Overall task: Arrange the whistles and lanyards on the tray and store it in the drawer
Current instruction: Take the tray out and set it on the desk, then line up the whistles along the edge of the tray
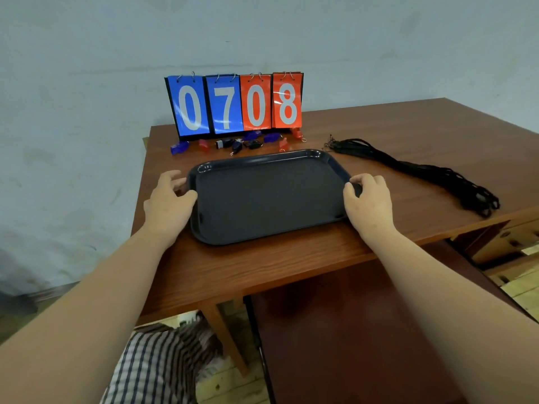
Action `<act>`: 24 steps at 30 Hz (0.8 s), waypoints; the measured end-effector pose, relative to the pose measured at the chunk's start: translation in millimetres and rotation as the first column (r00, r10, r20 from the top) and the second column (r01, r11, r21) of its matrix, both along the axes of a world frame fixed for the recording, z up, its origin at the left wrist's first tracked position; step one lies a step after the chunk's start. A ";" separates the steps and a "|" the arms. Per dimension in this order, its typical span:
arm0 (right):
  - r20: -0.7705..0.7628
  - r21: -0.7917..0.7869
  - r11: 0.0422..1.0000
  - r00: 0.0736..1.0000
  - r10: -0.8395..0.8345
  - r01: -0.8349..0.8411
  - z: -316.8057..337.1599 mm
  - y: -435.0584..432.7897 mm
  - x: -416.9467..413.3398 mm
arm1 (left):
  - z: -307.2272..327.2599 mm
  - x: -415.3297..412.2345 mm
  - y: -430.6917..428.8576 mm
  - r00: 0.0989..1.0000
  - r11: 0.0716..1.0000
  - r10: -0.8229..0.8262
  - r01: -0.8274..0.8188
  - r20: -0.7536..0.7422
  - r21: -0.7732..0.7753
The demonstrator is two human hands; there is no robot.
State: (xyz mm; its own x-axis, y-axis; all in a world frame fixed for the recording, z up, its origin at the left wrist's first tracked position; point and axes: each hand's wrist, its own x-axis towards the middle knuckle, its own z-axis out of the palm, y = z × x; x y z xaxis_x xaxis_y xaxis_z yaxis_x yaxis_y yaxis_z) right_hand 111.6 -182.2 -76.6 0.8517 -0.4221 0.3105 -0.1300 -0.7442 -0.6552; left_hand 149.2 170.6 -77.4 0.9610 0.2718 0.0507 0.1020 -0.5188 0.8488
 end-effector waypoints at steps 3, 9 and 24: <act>0.002 -0.015 1.000 1.000 0.000 0.000 -0.3 -0.1 0.5 | 5.8 0.4 -5.8 1.000 0.983 0.012 -0.010 -0.010 0.182; 0.004 -0.162 0.986 0.999 -0.049 0.049 4.3 0.9 -0.6 | 13.2 25.0 1.6 0.999 0.999 0.033 -0.033 -0.028 0.028; -0.067 -0.230 0.907 0.936 0.347 -0.353 29.3 156.8 167.9 | 4.3 73.8 1.1 0.991 0.977 0.135 -0.136 0.016 0.166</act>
State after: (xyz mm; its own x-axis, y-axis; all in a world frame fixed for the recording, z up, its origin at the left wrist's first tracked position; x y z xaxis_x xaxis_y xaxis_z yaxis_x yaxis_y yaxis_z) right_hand 279.5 -25.5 -47.3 0.9399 -0.0134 0.3413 0.1533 -0.8763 -0.4567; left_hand 223.0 171.7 -73.2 0.9155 0.3868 0.1103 0.1774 -0.6344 0.7524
